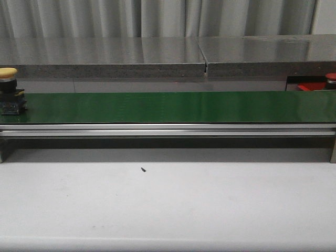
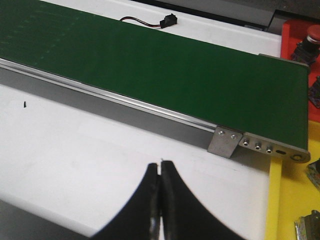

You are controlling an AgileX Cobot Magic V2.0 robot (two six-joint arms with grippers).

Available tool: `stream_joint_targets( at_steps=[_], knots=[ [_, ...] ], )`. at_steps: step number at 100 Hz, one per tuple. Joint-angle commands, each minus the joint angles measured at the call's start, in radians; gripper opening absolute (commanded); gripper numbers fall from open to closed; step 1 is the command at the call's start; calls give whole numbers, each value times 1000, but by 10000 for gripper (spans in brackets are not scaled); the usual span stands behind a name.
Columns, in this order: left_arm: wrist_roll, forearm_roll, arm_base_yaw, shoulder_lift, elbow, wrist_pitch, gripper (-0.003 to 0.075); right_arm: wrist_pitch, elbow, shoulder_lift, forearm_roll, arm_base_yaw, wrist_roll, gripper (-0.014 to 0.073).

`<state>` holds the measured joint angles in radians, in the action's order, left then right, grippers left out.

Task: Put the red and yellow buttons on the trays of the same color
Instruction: 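Grasp a red button on the table with the left gripper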

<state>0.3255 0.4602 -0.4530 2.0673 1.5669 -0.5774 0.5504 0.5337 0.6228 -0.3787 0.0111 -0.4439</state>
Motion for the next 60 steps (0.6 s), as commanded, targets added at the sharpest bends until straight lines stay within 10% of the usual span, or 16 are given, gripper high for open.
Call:
stream_joint_targets(
  at_steps=[1, 60],
  knots=[
    [-2, 16, 0, -36, 73, 66, 630, -58, 27, -4, -10, 2, -2, -97],
    [-40, 13, 0, 155, 303, 39, 567, -58, 27, -4, -10, 2, -2, -97]
  ],
)
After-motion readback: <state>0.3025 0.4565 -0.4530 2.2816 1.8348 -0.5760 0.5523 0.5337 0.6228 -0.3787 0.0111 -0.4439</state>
